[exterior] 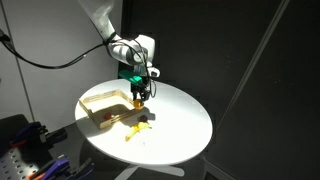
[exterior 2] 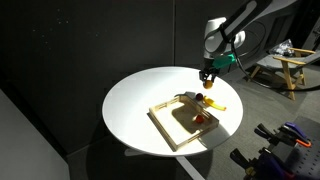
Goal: Put the lemon on the table.
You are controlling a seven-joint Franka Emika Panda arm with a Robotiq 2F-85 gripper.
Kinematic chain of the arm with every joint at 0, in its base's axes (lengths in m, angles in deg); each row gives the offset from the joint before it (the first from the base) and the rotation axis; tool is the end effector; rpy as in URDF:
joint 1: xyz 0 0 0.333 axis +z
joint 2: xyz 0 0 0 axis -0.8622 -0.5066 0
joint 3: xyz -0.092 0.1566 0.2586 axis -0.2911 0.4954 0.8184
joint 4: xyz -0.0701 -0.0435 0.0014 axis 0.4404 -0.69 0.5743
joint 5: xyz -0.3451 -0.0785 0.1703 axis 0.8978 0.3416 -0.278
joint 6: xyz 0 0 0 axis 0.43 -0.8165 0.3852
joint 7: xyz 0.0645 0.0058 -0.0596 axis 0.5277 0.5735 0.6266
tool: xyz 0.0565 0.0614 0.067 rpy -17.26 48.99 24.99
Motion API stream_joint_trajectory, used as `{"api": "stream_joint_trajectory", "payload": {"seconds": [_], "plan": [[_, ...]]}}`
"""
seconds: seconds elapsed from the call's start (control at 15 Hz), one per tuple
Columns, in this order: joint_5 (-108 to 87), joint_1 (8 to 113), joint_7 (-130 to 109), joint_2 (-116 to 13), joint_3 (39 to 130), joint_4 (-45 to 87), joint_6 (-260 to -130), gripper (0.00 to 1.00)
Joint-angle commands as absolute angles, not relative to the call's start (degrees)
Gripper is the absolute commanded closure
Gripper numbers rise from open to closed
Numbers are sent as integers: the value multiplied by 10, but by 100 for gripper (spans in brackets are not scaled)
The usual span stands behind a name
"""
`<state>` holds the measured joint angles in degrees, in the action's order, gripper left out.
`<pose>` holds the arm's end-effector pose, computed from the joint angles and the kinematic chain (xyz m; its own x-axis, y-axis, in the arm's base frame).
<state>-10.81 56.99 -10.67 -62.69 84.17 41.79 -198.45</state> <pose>0.6056 -0.0699 0.2193 0.9866 -0.1576 -0.0412 -0.1549 -0.9860 0.0614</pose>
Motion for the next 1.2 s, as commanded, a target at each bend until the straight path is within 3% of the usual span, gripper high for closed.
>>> {"api": "stream_joint_trajectory", "payload": {"seconds": [0.0,1.13], "plan": [[-119,555,-119,-625,840,420,-1996,60],[-110,500,-108,-617,774,431,-1998,60]]}}
